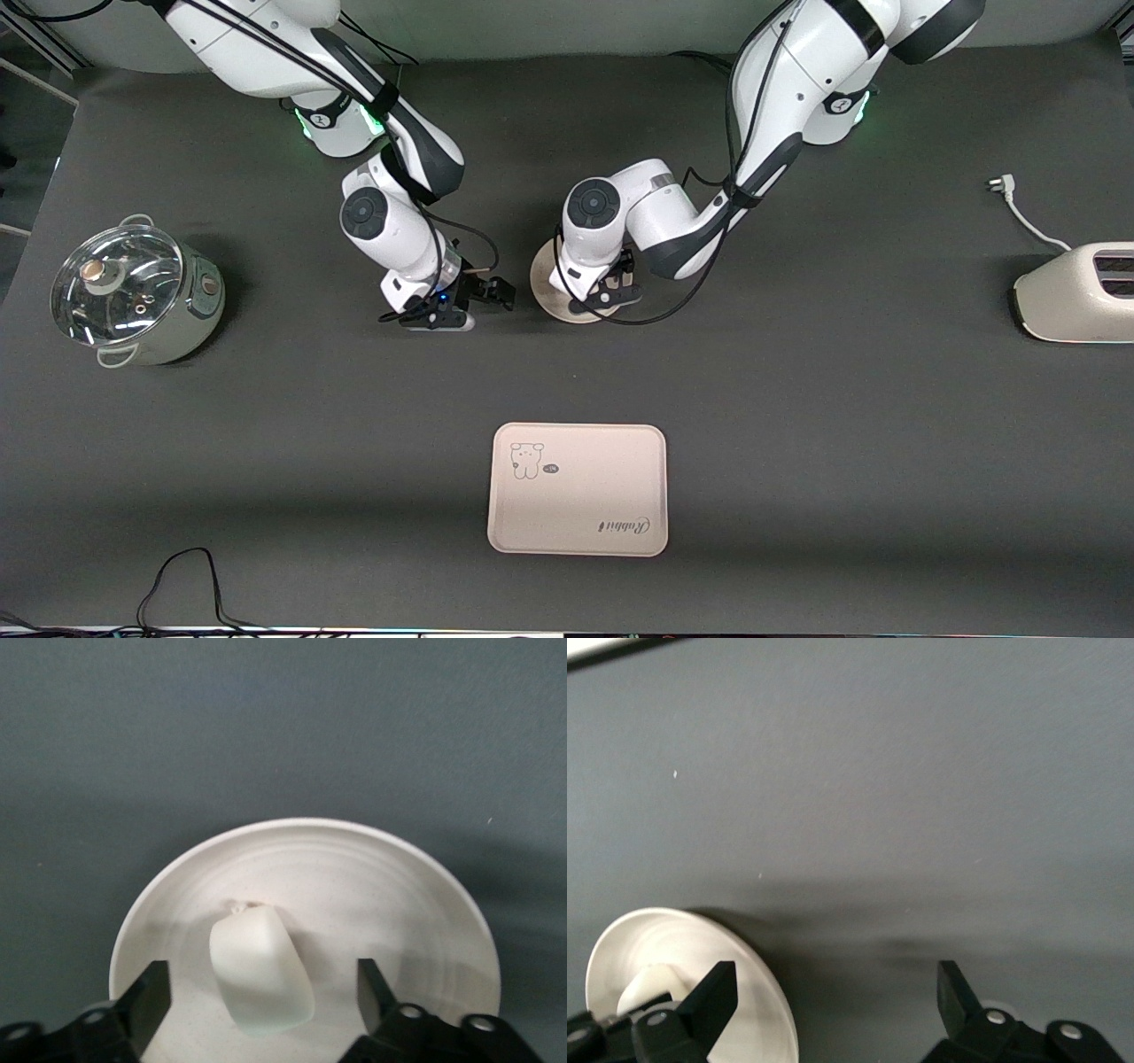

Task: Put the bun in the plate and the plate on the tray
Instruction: 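Grasp the plate rim with the right gripper while the left gripper withdraws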

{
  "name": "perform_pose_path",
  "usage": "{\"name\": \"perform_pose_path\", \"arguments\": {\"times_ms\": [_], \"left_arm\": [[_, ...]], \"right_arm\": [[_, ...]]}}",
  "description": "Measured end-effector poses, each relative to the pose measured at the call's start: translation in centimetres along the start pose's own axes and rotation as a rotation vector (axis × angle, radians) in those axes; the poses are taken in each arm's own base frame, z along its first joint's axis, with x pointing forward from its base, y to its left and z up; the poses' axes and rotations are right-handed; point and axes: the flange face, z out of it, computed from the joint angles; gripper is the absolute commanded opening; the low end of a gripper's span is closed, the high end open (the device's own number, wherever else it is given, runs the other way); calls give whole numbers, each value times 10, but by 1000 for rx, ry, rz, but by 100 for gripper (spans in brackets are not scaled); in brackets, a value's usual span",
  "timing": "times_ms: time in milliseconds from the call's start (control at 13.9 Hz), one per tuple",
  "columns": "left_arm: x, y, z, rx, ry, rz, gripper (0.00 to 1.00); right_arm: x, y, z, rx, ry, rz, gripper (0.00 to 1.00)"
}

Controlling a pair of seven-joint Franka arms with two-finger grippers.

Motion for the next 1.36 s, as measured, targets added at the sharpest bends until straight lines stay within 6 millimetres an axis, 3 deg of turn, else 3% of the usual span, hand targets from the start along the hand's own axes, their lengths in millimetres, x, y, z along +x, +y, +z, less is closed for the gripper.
{"name": "perform_pose_path", "arguments": {"times_ms": [144,215,359,503,646,790,1077,1365], "left_arm": [[19,-4,-15,8,19,-22,100],[36,-12,-32,18,39,-33,100],[74,-36,-81,45,80,-13,100],[109,-72,-145,102,119,42,100],[133,-112,-201,154,122,87,100],[150,-149,-243,155,93,145,100],[189,-241,-290,159,29,223,100],[222,-347,-320,93,-48,255,100]], "right_arm": [[-19,-7,10,6,3,-30,100],[-30,-10,15,9,-1,-42,100],[-50,-11,25,10,-10,-50,100],[-67,-18,31,9,-21,-44,100],[-81,-30,34,20,-17,-42,100],[-87,-35,38,38,-6,-48,100],[-90,-34,54,59,-7,-40,95],[-88,-40,60,72,-11,-41,89]]}}
